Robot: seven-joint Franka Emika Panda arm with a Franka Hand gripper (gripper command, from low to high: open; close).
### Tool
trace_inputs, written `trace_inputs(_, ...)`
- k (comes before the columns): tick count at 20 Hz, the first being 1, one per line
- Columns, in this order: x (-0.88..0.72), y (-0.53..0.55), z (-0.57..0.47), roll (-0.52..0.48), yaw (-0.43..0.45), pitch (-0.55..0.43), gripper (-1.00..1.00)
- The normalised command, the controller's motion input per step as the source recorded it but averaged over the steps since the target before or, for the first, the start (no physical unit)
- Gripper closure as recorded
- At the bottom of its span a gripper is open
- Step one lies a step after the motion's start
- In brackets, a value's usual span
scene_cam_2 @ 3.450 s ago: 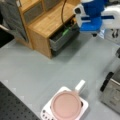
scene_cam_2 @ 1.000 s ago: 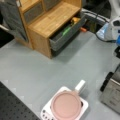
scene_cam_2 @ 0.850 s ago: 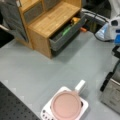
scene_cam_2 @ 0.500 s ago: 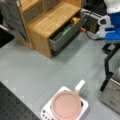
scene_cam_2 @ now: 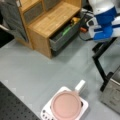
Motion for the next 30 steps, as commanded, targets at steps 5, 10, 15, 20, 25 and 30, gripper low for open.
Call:
trace_inputs(5, 0.07, -0.24, -0.34, 0.165, 0.051, -0.123, -1.0)
trace_inputs(10, 0.06, -0.35, -0.35, 0.181, 0.072, -0.105, -1.0)
trace_inputs(15, 0.04, -0.39, -0.24, 0.171, 0.091, -0.082, -1.0)
trace_inputs(20, 0.06, -0.43, -0.01, 0.029, 0.111, -0.022, -1.0)
trace_inputs(25, 0.08, -0.31, 0.19, -0.097, 0.183, 0.083, -1.0)
trace_inputs(30, 0.1, -0.1, 0.28, -0.004, 0.132, 0.159, -1.0)
